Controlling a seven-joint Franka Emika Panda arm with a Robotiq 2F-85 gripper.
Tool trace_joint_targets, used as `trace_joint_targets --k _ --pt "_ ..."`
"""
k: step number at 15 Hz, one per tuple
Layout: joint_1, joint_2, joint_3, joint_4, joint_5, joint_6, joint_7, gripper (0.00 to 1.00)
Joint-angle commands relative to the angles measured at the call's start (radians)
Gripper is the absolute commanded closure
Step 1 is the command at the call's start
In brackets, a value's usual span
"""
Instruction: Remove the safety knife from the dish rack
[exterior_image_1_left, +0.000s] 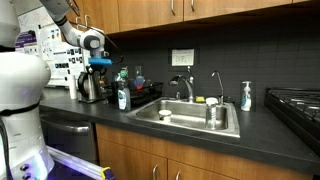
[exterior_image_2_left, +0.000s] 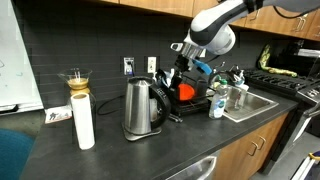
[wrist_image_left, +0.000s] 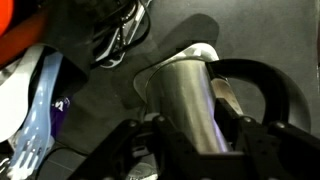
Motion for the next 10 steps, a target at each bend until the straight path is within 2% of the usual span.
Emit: trace_joint_targets --k 1,4,10 --pt "0.012 -0.073 0.012 -0.085 -0.024 0.030 0.137 0.17" --pt "0.020 -0.115 0.009 -0.134 -0.035 0.030 0.211 0.01" --pt "0.029 -0.186 0.000 -0.212 -0.089 -0.001 0.344 0.00"
